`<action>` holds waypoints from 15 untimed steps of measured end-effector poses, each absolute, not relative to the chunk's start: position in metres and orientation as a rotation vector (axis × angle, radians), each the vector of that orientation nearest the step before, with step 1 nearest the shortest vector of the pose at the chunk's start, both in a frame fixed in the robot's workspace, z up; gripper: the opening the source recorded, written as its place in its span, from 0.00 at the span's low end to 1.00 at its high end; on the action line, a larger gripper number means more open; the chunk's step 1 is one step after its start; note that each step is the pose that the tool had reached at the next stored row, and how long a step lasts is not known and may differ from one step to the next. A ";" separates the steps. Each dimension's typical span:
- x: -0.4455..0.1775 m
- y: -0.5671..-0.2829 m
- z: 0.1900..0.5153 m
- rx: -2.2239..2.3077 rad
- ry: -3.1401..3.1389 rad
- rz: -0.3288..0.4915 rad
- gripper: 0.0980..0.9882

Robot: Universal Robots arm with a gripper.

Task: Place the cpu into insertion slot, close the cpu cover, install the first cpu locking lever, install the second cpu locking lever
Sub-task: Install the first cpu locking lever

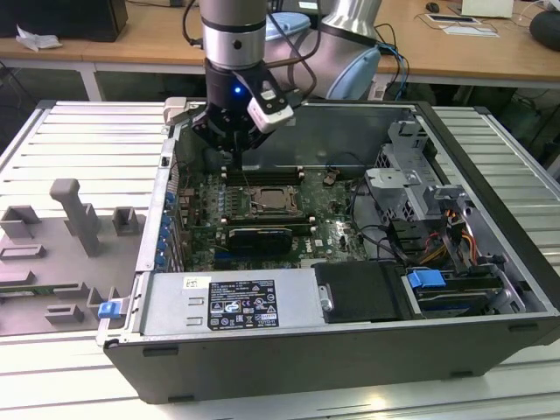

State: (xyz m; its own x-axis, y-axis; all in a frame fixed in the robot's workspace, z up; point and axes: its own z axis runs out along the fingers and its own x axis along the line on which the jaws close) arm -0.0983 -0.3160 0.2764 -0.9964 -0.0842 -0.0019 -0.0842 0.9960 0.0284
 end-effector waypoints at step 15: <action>-0.105 -0.293 0.261 -0.133 3.137 0.054 0.01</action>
State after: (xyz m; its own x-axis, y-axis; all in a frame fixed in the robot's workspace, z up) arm -0.1046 -0.2926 0.2606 -0.9964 -0.0843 -0.0025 -0.0844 0.9958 0.0342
